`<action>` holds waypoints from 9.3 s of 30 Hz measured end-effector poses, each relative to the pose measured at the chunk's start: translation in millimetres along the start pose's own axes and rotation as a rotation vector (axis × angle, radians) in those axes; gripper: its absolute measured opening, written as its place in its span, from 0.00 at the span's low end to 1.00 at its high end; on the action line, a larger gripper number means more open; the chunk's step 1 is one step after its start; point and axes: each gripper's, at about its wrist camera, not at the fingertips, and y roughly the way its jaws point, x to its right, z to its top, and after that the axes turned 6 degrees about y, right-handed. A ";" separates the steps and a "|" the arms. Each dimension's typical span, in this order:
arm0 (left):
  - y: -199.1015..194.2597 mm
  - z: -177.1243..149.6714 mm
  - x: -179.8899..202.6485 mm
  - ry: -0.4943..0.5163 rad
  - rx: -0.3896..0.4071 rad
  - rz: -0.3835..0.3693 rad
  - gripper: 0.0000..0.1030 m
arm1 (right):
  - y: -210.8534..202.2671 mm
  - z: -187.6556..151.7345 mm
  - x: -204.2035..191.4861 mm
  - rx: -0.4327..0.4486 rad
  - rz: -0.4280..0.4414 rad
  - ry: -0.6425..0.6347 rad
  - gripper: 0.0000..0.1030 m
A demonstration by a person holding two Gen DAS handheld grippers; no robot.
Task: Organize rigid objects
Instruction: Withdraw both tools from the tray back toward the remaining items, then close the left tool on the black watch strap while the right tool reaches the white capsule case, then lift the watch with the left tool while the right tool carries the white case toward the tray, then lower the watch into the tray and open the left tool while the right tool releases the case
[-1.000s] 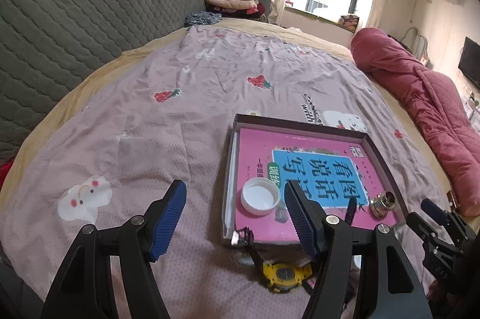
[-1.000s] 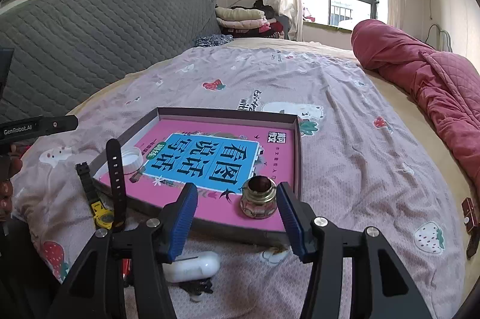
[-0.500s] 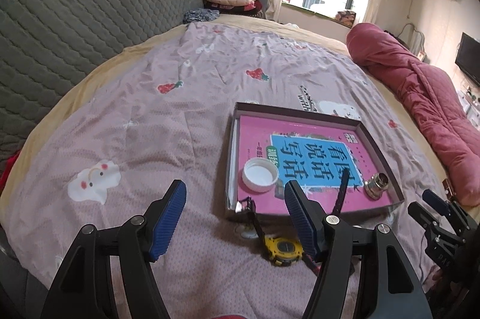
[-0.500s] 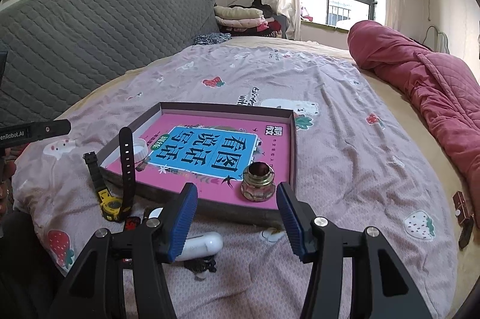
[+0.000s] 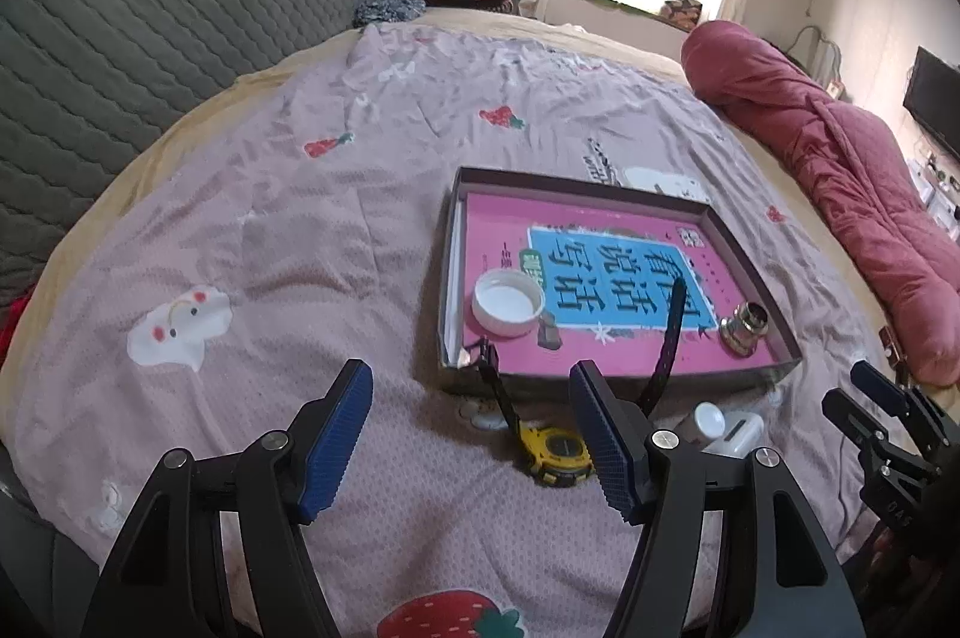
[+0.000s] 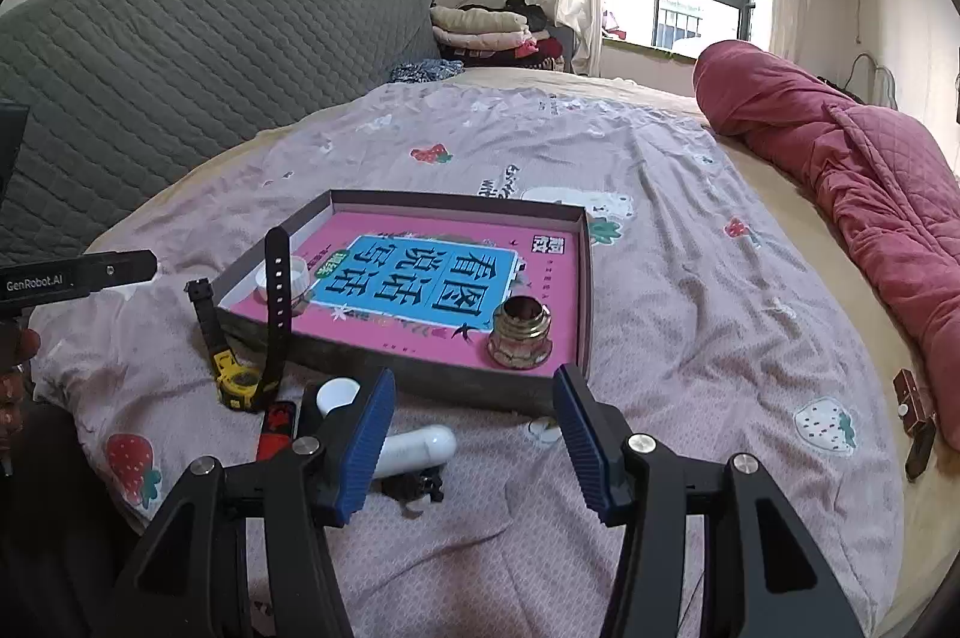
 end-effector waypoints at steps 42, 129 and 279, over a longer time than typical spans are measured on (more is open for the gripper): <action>51.8 -33.8 12.6 -0.017 -0.140 -0.092 0.67 | 42.1 -32.0 -24.5 -0.192 0.113 -0.127 0.53; 95.6 -20.1 8.1 -0.115 -0.130 -0.224 0.03 | 81.1 -25.4 -19.0 -0.187 0.144 -0.140 0.59; 115.9 22.7 -8.2 -0.179 0.102 -0.041 0.04 | 84.1 13.4 27.1 -0.045 0.026 0.029 0.59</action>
